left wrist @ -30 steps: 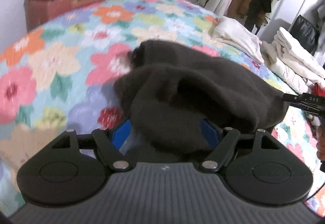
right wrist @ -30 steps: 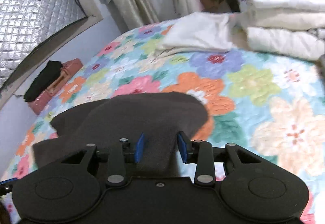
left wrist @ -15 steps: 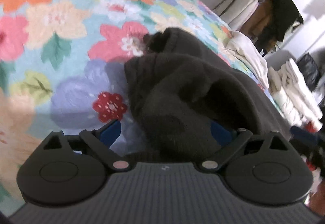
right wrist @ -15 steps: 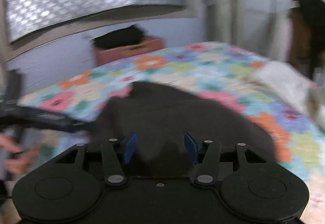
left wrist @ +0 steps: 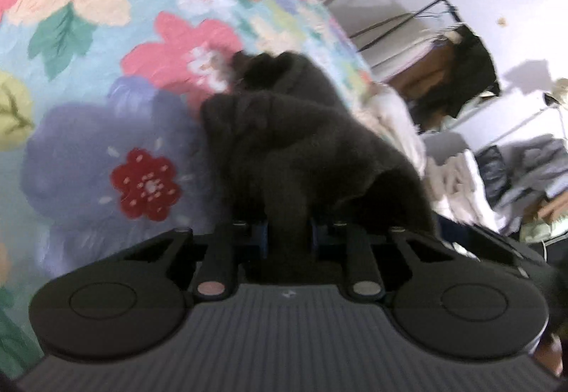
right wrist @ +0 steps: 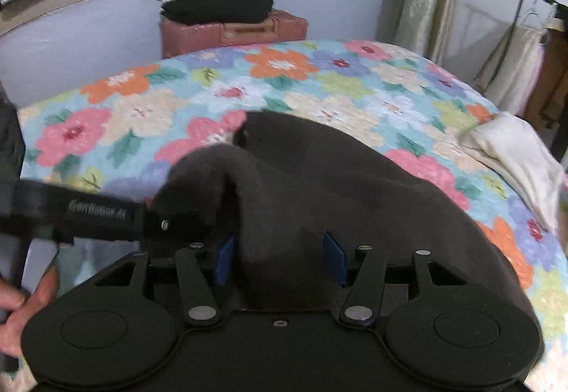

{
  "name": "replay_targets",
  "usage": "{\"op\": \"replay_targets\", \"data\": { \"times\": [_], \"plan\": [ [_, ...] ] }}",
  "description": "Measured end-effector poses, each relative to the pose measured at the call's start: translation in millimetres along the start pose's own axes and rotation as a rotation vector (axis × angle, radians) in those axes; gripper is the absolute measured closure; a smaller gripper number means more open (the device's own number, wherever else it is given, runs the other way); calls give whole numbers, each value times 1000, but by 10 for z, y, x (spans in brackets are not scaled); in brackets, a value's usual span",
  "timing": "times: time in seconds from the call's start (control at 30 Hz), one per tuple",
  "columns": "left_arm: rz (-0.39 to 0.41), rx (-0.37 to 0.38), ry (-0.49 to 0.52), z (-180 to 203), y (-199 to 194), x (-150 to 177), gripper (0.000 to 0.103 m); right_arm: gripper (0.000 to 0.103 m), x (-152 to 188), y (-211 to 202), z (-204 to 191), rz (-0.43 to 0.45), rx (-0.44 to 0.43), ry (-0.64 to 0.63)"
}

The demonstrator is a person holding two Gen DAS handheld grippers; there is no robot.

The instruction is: Fold clothes

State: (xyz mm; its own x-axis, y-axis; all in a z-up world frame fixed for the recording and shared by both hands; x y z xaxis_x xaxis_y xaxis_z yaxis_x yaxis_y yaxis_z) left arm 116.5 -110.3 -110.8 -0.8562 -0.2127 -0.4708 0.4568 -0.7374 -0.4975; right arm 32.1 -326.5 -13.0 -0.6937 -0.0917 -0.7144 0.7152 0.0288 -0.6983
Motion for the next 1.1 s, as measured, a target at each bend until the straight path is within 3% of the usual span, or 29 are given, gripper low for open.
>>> {"op": "replay_targets", "data": {
  "times": [0.07, 0.1, 0.13, 0.23, 0.33, 0.43, 0.53, 0.6, 0.77, 0.9, 1.1],
  "plan": [
    [5, 74, -15, 64, -54, -32, 86, 46, -56, 6, 6, 21, -27, 4],
    [7, 116, -27, 97, -81, -49, 86, 64, -87, -5, 6, 31, -43, -5],
    [6, 149, -32, 139, -103, -60, 86, 98, -105, -19, 7, 33, -52, -20],
    [-27, 166, -40, 287, -145, -44, 86, 96, -114, -174, 67, 77, -18, -25],
    [-50, 154, -27, 412, -266, 6, 81, 97, -81, -595, 281, 126, 3, 83],
    [-42, 143, 30, 549, -469, 71, 50, 97, 18, -971, 496, 167, 147, 67],
    [-33, 156, 61, 579, -627, 107, 42, 98, 95, -1164, 838, 163, 251, 116],
    [-43, 122, 66, 525, -604, 105, 42, 98, 224, -1302, 1056, 152, 313, 171],
    [-114, 35, 39, 372, -373, 191, 42, 98, 809, -1503, 1433, 76, 486, 281],
    [-159, 20, 96, 465, -295, 310, 42, 99, 1321, -1521, 1623, -29, 621, 314],
    [-166, -50, 204, 614, -268, 417, 42, 99, 2040, -1531, 1884, -201, 804, 337]
  ]
}}
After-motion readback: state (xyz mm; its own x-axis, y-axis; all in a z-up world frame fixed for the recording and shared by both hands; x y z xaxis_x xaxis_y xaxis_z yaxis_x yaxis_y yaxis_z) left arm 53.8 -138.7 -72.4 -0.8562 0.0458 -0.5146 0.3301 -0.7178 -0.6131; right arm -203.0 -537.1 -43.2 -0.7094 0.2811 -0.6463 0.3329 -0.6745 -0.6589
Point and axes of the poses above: each gripper's, at about its wrist camera, not at the fingertips, and y roughly the way its jaws point, z to its right, x to its underside, the point moved 2 cm from there along y, roughly the way its jaws point, and after that the axes turned 1 degree about y, right-handed, at the moved point
